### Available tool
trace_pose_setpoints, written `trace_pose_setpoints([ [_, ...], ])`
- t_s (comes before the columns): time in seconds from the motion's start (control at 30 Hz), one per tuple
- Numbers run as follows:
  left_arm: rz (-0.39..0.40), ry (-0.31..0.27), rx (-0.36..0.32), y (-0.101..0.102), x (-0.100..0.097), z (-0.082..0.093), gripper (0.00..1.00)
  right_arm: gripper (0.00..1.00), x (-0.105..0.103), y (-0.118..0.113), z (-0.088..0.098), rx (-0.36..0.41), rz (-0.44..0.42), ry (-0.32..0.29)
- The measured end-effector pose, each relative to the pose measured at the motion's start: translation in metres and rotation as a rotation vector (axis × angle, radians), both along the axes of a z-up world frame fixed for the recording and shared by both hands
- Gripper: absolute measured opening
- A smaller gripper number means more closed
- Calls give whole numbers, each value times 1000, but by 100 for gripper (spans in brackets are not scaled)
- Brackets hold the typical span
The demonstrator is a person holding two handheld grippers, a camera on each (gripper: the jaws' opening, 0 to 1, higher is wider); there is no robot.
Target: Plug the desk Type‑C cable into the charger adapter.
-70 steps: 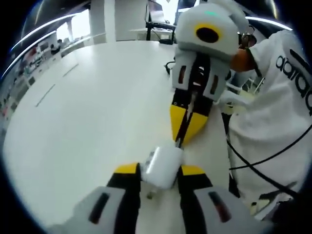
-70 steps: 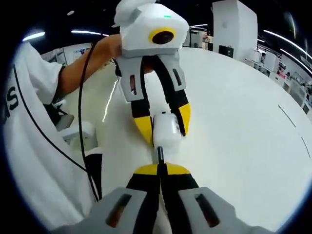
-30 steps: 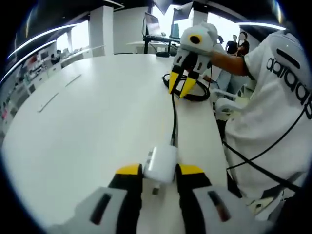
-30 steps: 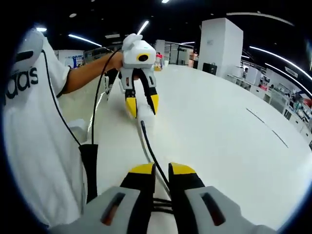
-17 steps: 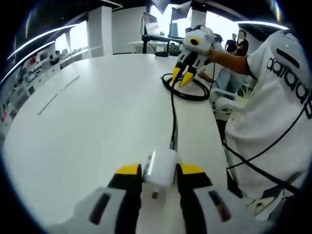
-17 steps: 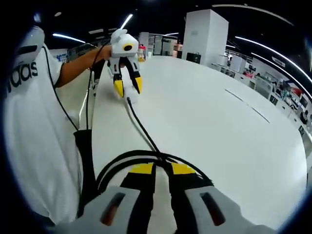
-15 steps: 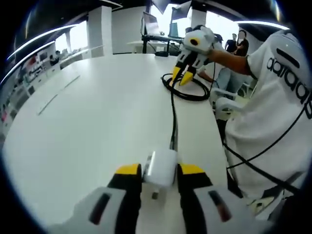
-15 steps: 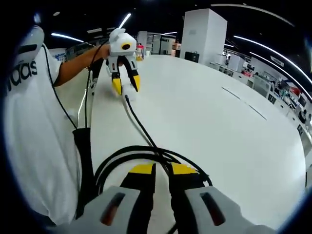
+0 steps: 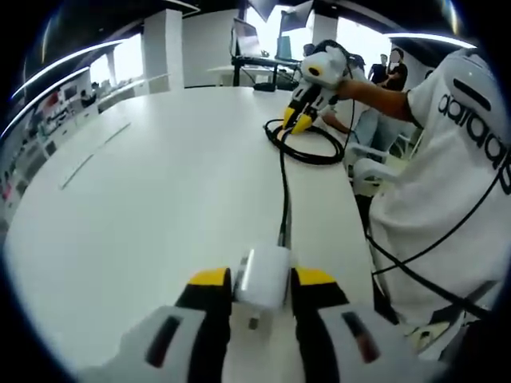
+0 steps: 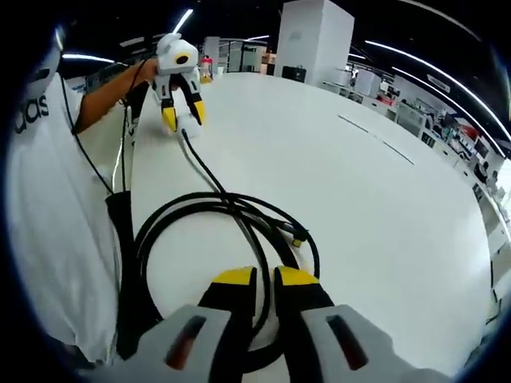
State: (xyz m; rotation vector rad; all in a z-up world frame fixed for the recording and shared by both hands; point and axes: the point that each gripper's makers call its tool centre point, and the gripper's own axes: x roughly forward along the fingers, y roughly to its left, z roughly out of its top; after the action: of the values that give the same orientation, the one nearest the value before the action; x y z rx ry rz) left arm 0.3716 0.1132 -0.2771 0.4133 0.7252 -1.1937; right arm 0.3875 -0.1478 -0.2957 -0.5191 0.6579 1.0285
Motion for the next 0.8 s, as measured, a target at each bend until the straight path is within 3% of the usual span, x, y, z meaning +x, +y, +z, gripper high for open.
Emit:
trace_pose_setpoints([
  [0.8, 11, -2, -32, -7, -4, -1, 27, 2, 2, -3, 0, -67, -11, 21],
])
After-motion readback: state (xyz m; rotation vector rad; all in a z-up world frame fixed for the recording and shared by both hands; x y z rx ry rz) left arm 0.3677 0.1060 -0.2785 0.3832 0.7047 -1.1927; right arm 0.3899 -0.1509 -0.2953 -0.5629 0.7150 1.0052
